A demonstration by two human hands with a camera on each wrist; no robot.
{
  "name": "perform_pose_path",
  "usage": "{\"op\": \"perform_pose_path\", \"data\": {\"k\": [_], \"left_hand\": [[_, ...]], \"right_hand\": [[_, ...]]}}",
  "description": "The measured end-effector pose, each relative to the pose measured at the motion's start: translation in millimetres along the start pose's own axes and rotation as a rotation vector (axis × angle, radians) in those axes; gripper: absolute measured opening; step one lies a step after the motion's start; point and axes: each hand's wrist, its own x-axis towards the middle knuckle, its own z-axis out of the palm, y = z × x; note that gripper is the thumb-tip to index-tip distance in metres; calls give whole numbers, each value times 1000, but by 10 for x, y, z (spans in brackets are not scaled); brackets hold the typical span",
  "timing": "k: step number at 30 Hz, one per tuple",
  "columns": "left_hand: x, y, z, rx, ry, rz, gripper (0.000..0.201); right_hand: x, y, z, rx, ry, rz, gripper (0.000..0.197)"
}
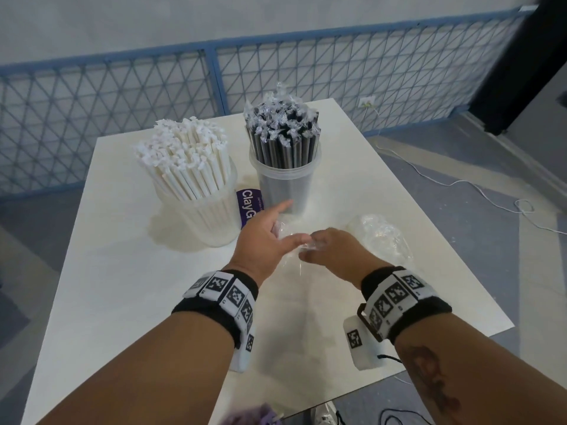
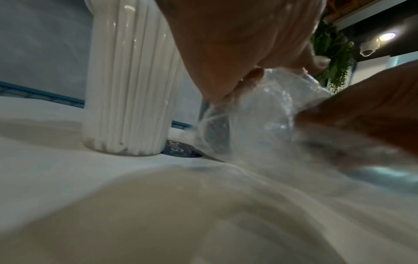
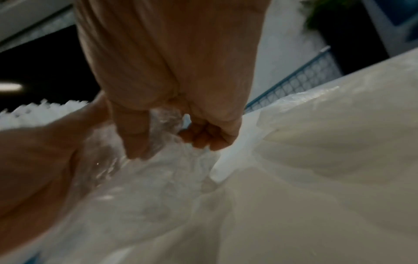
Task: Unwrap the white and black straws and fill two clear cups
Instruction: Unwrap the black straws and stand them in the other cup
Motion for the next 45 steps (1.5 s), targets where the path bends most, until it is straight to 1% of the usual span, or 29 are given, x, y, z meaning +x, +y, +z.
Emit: {"op": "perform_pose_path", "data": {"k": [1,3,4,5,6,8,9,10,12,14,16,17,18,19,20,22,25,26,29,31,32,34,35,36,37,38,41,43,45], "left_hand": [[9,-19,-26,45,-34,1,74],[33,-75,-81,87,-108,-20,79],[47,-99,-107,87,-149,-64,77],[56,-105,-122,67,-192,-123,76],[65,-128,-126,35,-229,-193,78],[86,-128,-105,-70,-252,-309,77],[98,-130,-83,-149,-238,-361,74],[111,-117,-49,-246,-219,-418,68],[164,-117,23,-394,-179,-518,58],[238,-168,75,-371,-115,-541,49],[296,-231,100,-290,-57,-536,52],[315,-257,98,-265,-36,-541,59],[323,-281,90,-250,-10,-554,67],[333,-315,80,-258,20,-573,73],[341,-353,71,-280,46,-599,76],[345,-414,65,-315,76,-651,71],[348,-426,117,-344,99,-688,52],[352,-392,136,-339,111,-682,46],[402,-322,179,-296,124,-658,52],[398,-267,165,-284,114,-633,51],[395,-265,171,-276,106,-613,46],[374,-224,175,-230,71,-577,33],[376,-217,194,-232,59,-552,28],[363,-181,215,-265,49,-531,22],[352,-127,233,-303,24,-526,16],[342,-71,249,-356,-17,-530,16],[317,45,245,-664,-136,-495,36],[250,119,170,-881,-189,-538,52],[199,111,135,-912,-275,-556,64]], "right_hand": [[11,5,-37,124,-22,26,11],[-8,2,-110,412,-97,67,19],[-16,2,-138,574,-133,93,18],[-22,-4,-163,682,-147,98,10],[-32,-24,-178,769,-135,79,6],[2,-10,-178,863,-36,48,18],[34,7,-164,876,33,61,19],[58,16,-144,846,113,75,18],[135,75,-101,627,271,107,26],[182,160,-127,410,441,94,31],[204,306,-248,117,667,101,37],[225,425,-327,-49,773,161,42],[239,536,-394,-207,818,276,50],[238,623,-441,-305,771,423,60],[223,679,-449,-340,657,563,69],[226,754,-417,-327,469,676,74],[258,773,-398,-126,389,555,58],[263,761,-426,29,404,497,47],[142,499,-572,602,380,295,23],[29,286,-684,942,291,158,13],[-43,182,-732,1143,213,125,15],[-123,34,-756,1271,47,74,13],[-115,-20,-722,1244,-18,56,9],[-101,-58,-677,1178,-53,41,12],[-37,-56,-604,1058,-43,35,16],[38,-44,-504,882,26,44,15],[178,-27,-263,398,248,74,19],[196,-28,-194,372,267,75,26],[189,-43,-179,284,288,67,22]]}}
